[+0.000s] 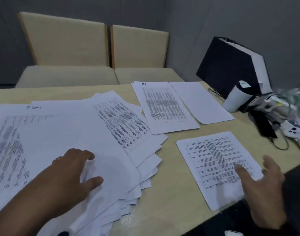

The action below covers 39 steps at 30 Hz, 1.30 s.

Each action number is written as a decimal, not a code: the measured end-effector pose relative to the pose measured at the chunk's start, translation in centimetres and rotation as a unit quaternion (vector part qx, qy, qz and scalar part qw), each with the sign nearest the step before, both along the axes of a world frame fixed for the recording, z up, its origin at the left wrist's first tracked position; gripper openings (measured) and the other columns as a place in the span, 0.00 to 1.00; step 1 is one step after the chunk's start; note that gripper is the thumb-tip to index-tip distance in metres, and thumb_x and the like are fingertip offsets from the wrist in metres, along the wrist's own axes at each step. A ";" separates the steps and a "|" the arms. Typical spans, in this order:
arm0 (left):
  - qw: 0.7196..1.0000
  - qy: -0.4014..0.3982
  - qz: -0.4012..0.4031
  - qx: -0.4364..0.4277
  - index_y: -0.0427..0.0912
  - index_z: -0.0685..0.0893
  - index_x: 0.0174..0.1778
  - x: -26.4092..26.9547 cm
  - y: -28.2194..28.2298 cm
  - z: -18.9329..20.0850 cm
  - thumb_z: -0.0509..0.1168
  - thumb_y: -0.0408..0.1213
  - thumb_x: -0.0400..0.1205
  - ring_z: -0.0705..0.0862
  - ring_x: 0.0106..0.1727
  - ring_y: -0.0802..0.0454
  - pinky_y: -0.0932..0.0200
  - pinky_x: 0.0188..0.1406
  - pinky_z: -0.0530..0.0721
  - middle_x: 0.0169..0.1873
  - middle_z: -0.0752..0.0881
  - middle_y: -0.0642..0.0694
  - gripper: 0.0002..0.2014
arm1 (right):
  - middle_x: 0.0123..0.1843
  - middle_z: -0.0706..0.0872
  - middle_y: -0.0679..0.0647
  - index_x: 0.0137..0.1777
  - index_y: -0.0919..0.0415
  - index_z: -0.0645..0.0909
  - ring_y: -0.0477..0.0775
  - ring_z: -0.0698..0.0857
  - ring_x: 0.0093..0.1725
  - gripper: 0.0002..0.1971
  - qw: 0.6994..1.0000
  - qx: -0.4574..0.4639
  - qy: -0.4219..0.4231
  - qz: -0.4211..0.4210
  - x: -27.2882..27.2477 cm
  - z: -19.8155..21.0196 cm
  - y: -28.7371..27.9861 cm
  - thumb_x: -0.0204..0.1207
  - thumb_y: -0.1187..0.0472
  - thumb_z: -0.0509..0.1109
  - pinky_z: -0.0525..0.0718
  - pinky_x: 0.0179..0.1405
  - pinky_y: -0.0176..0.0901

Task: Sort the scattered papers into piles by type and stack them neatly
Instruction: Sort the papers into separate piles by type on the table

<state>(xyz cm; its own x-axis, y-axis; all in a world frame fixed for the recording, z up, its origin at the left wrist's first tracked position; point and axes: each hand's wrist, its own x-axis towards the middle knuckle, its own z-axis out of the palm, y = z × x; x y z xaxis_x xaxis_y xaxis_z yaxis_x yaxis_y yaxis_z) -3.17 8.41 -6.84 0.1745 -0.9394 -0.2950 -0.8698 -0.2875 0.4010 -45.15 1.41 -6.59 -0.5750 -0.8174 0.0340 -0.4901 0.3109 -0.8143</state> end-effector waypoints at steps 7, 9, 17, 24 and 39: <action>0.991 -0.041 0.036 0.124 0.54 0.73 0.73 2.5 0.2 2.1 0.66 0.64 0.84 0.79 0.67 0.50 0.54 0.64 0.79 0.71 0.75 0.54 0.27 | 0.63 0.86 0.41 0.70 0.46 0.80 0.39 0.87 0.61 0.21 0.882 0.042 -0.011 0.469 18.0 3.9 -2.1 0.78 0.53 0.79 0.87 0.59 0.40; 0.992 -0.031 0.039 0.120 0.53 0.74 0.76 2.7 0.5 2.4 0.67 0.63 0.84 0.79 0.69 0.51 0.55 0.65 0.78 0.73 0.76 0.54 0.28 | 0.70 0.80 0.44 0.77 0.50 0.74 0.45 0.82 0.69 0.32 0.839 0.090 0.097 0.528 22.6 3.1 -3.0 0.77 0.41 0.77 0.83 0.68 0.46; 0.994 -0.007 0.046 0.099 0.53 0.72 0.78 3.5 2.1 2.0 0.67 0.62 0.84 0.72 0.77 0.49 0.47 0.75 0.77 0.77 0.73 0.56 0.30 | 0.67 0.72 0.54 0.75 0.57 0.67 0.53 0.75 0.63 0.45 0.801 0.162 0.192 0.543 27.7 -1.7 -4.1 0.66 0.43 0.87 0.75 0.58 0.45; 0.986 0.047 0.156 0.042 0.51 0.35 0.92 4.0 3.7 2.5 0.68 0.62 0.83 0.44 0.92 0.34 0.37 0.87 0.59 0.90 0.32 0.46 0.54 | 0.52 0.95 0.44 0.57 0.54 0.89 0.45 0.94 0.51 0.08 0.799 0.022 -0.002 0.601 25.5 1.1 -4.2 0.81 0.62 0.79 0.91 0.53 0.45; 0.797 0.408 0.337 -0.291 0.38 0.89 0.50 2.6 2.9 2.7 0.74 0.27 0.83 0.87 0.26 0.54 0.60 0.31 0.91 0.32 0.90 0.45 0.03 | 0.64 0.93 0.60 0.69 0.63 0.86 0.60 0.93 0.61 0.18 0.784 0.041 -0.470 0.404 21.3 4.0 -4.0 0.81 0.59 0.73 0.94 0.51 0.48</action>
<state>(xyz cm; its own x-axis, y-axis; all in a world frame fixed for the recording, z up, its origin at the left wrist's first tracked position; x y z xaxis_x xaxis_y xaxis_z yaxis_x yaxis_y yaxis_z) -0.58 11.27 -4.10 0.6705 -0.7328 -0.1162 0.0219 -0.1370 0.9903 -23.84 -2.58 -2.60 0.3922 -0.9047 -0.1666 0.2498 0.2791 -0.9272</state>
